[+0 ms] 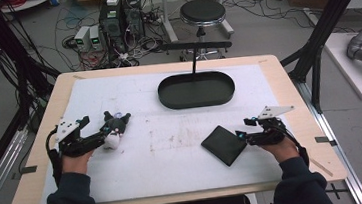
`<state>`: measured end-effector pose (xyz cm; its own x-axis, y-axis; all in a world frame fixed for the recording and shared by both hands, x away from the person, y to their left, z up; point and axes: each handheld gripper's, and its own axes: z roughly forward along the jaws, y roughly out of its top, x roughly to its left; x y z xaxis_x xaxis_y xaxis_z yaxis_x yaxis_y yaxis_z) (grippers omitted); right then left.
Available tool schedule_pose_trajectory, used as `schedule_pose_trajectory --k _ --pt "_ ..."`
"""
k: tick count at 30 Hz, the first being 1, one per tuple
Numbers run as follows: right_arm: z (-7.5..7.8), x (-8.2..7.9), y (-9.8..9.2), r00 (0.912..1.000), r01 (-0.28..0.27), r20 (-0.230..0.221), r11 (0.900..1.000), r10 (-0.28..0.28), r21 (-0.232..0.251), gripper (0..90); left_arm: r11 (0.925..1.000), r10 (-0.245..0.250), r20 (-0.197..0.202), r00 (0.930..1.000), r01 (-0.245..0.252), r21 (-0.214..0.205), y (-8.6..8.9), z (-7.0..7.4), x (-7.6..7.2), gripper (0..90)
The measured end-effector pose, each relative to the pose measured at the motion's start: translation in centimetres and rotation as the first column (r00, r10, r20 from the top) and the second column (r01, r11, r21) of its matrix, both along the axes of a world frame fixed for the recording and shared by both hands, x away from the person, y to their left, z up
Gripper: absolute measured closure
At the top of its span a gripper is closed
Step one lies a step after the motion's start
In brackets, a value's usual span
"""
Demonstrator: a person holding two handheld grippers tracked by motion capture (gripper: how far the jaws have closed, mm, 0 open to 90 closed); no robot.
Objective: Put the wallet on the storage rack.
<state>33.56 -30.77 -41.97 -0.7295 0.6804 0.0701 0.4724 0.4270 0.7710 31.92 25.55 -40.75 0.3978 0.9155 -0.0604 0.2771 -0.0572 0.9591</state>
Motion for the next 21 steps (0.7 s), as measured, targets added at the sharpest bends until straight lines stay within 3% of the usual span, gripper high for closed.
schedule_pose_trajectory --k 8,10,12,14,19,21 --pt "-1.4 0.5 1.2 0.9959 -0.042 -0.080 0.9991 0.041 -0.011 38.5 1.0000 -0.005 -0.008 1.0000 0.005 0.005 -0.2 -0.1 0.1 21.3" --pt "-2.1 0.8 1.5 0.9912 -0.060 -0.120 0.9975 0.056 -0.036 42.1 1.0000 -0.007 -0.011 0.9999 0.007 0.002 -0.2 -0.1 0.2 21.5" --pt "-2.2 0.9 1.5 0.9890 -0.058 -0.138 0.9979 0.054 -0.029 42.0 1.0000 -0.008 -0.013 0.9999 0.008 -0.001 -0.2 -0.1 0.2 21.5" --pt "-2.2 1.0 1.5 0.9874 -0.088 -0.135 0.9955 0.083 -0.034 50.1 1.0000 -0.008 -0.016 0.9998 0.008 0.001 -0.2 -0.2 0.2 21.6" --pt "-2.2 0.9 1.5 0.9872 -0.087 -0.137 0.9958 0.082 -0.030 53.2 1.0000 -0.007 -0.020 0.9998 0.008 0.001 -0.2 -0.2 0.2 21.8" --pt "-1.9 0.8 1.5 0.9923 -0.067 -0.108 0.9966 0.062 -0.046 65.4 1.0000 -0.009 -0.021 0.9997 0.009 0.003 -0.2 -0.2 0.2 21.8"
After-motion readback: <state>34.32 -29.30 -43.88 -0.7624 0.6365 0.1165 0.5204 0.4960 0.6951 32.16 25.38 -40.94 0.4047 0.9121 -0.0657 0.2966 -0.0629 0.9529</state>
